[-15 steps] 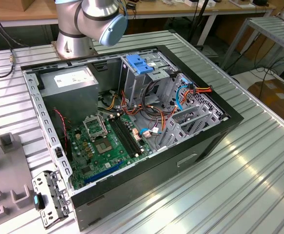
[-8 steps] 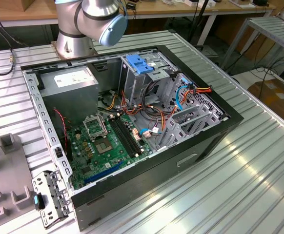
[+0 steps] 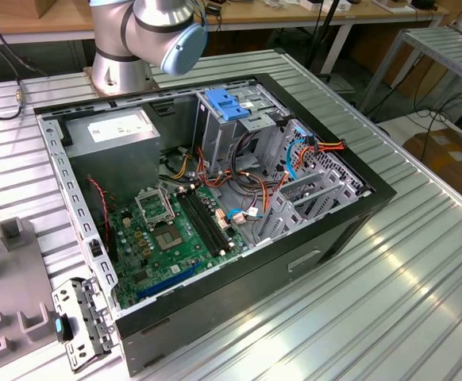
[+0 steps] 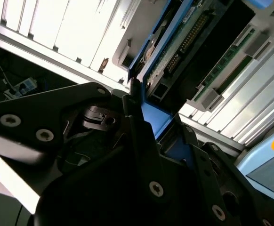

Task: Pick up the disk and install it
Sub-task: 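Pick up the disk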

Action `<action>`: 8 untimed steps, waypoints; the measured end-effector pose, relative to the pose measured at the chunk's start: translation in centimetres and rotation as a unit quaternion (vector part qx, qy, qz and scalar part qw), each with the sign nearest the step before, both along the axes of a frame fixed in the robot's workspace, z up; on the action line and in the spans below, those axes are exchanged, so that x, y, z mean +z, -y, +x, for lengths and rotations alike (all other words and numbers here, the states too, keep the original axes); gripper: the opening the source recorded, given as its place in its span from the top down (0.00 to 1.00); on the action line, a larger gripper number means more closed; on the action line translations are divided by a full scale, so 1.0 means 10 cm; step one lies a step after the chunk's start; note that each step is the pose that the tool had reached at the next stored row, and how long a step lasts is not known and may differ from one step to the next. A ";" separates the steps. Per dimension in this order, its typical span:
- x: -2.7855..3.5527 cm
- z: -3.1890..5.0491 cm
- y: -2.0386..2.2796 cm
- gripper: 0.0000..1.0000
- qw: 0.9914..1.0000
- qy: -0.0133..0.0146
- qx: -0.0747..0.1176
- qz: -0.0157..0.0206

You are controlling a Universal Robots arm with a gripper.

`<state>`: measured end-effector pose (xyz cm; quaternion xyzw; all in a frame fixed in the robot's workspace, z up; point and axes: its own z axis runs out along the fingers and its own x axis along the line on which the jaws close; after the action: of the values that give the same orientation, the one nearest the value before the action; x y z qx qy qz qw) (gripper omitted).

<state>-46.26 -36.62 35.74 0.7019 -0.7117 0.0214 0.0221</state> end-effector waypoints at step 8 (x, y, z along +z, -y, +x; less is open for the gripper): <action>0.030 0.000 -0.001 0.63 1.000 0.000 0.000 0.026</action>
<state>-46.27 -36.61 36.04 0.7021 -0.7120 0.0032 0.0042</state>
